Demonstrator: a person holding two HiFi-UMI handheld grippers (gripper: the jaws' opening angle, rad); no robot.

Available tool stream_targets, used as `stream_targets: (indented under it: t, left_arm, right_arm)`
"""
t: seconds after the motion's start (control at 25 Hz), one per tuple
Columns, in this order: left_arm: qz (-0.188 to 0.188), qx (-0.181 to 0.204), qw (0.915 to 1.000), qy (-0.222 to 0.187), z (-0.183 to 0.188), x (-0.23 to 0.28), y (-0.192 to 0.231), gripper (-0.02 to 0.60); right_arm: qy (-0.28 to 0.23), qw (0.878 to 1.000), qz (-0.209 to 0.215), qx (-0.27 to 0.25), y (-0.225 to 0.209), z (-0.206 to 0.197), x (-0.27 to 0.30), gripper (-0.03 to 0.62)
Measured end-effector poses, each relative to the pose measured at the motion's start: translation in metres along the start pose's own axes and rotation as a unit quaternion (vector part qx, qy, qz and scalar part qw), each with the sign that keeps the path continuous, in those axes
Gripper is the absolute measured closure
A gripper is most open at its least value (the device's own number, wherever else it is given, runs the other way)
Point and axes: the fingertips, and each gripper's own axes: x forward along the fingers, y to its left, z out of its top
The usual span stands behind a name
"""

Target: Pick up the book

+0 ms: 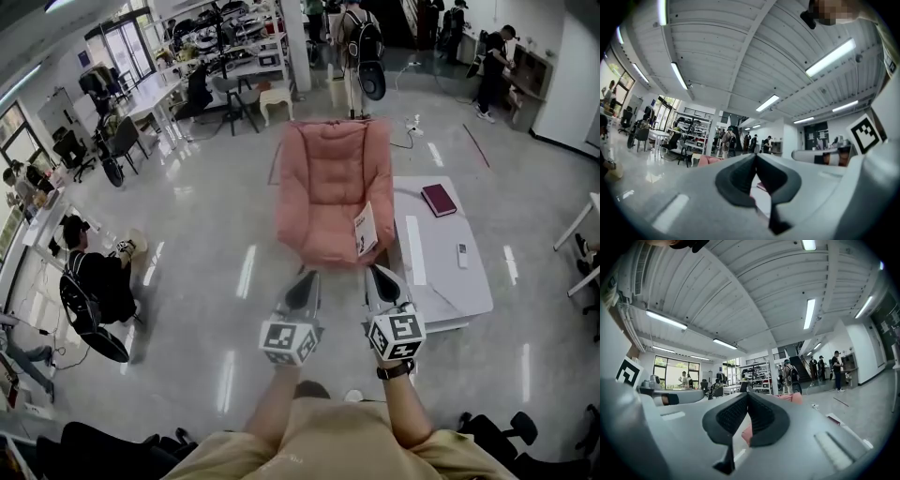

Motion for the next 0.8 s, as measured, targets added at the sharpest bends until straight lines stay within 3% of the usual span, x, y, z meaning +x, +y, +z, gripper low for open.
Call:
stream_targets:
  t: [0.2, 0.4, 0.6, 0.8]
  left_arm:
    - [-0.008, -0.012, 0.9994, 0.03, -0.032, 0.048, -0.011, 0.577]
    - [-0.025, -0.024, 0.9983, 0.048, -0.059, 0.11, 0.007, 0.577]
    - [-0.046, -0.027, 0.9972, 0.053, -0.067, 0.198, 0.048, 0.577]
    - [-0.06, -0.042, 0.9961, 0.05, -0.053, 0.285, 0.115, 0.577]
  right_arm:
    - [0.013, 1.0, -0.008, 0.018, -0.051, -0.018, 0.015, 0.589]
    - [0.025, 0.999, -0.015, 0.016, -0.087, -0.038, 0.055, 0.589]
    - [0.023, 0.999, -0.036, 0.022, -0.136, -0.046, 0.127, 0.589]
    - [0.02, 0.998, -0.053, 0.006, -0.161, -0.027, 0.219, 0.589]
